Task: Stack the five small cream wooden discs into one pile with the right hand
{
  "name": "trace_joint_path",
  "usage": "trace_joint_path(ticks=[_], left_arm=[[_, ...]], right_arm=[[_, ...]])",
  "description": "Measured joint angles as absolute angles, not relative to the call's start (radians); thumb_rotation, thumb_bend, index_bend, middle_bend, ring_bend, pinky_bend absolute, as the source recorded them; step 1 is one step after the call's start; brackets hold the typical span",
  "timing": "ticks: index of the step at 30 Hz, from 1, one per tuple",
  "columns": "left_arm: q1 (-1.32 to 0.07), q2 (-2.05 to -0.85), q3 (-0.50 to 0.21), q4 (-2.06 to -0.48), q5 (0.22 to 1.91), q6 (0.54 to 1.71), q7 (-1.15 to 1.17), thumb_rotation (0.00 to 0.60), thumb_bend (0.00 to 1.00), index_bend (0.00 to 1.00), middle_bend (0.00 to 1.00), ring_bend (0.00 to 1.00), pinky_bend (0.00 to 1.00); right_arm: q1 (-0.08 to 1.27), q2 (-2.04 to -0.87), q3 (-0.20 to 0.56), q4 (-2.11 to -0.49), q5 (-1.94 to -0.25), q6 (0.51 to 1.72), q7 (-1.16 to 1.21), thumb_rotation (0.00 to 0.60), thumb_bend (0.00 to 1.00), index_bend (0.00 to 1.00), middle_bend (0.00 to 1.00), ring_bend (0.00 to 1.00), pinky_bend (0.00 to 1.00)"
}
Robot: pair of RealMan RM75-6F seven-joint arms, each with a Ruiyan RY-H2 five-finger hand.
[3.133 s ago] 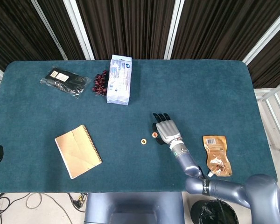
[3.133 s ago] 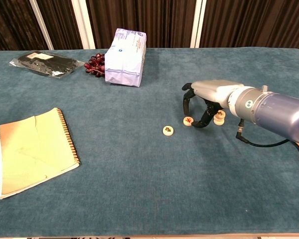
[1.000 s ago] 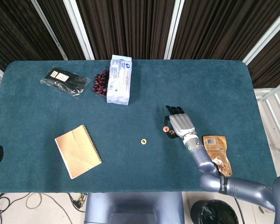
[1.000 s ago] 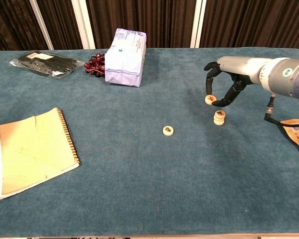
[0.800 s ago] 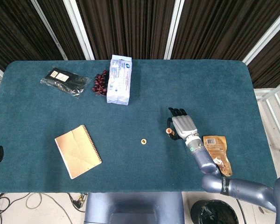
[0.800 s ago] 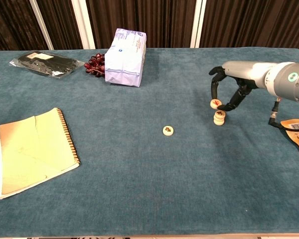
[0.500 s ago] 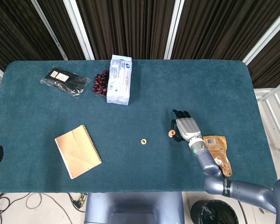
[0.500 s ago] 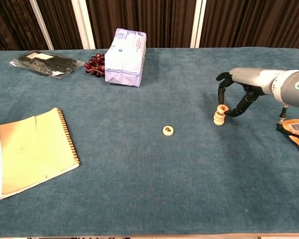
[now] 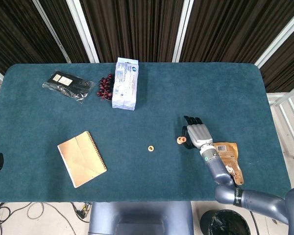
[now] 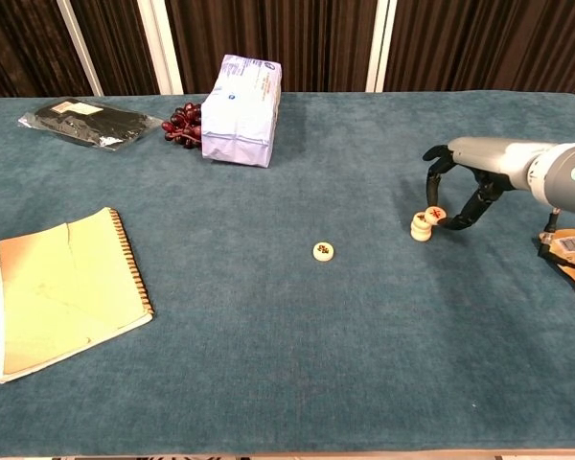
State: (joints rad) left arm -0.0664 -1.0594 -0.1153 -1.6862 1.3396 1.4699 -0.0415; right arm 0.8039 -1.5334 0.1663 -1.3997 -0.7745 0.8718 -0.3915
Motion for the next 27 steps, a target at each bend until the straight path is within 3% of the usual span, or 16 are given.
trace_joint_path(ticks=[27], left_arm=[[-0.067,-1.06,-0.116,-1.684,1.34,1.471,-0.038,0.6,0.49,0.16,0.0,0.0,0.0]], right_arm=[[0.815,-1.559,0.174,-1.382,-0.767,0.875,-0.414,0.6,0.41,0.56,0.0,0.0,0.0]])
